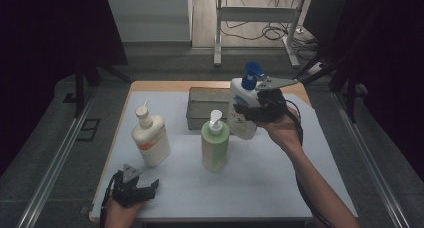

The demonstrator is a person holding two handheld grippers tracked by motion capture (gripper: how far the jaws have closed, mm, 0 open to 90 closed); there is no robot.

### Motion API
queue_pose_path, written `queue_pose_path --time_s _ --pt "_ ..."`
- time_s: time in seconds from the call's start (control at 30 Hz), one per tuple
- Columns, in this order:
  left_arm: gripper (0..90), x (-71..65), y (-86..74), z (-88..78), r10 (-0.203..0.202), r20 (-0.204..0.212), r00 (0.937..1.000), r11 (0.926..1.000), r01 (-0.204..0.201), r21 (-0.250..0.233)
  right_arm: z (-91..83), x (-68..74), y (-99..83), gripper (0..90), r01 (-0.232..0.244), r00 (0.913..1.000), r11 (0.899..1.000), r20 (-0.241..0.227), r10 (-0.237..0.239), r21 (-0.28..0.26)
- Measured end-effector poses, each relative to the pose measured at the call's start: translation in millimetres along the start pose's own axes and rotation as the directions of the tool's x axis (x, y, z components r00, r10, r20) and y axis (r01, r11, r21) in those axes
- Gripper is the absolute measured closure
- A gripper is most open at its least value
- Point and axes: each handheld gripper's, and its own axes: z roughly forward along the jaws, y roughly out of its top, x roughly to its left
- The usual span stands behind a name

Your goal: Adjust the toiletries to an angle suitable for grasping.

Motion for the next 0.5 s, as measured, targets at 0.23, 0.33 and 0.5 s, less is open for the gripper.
queue_pose_path --time_s 0.23,0.33,0.5 --pt "12.2 0.0 0.0 0.1 -0.001 0.000 1.0000 1.0000 0.001 -0.001 12.3 -3.6 10.8 39.9 -0.009 0.9999 1.000 0.012 0.009 -0.006" --pt "12.2 0.1 0.0 0.1 -0.001 0.000 1.0000 1.0000 0.001 -0.001 20.1 -5.1 17.0 39.9 -0.010 0.9998 1.000 0.019 0.010 -0.007" --pt "12.2 0.2 0.1 0.1 0.000 0.000 1.0000 1.0000 0.000 0.000 30.9 -7.5 23.2 39.9 -0.018 0.9995 1.000 0.025 0.018 -0.009"
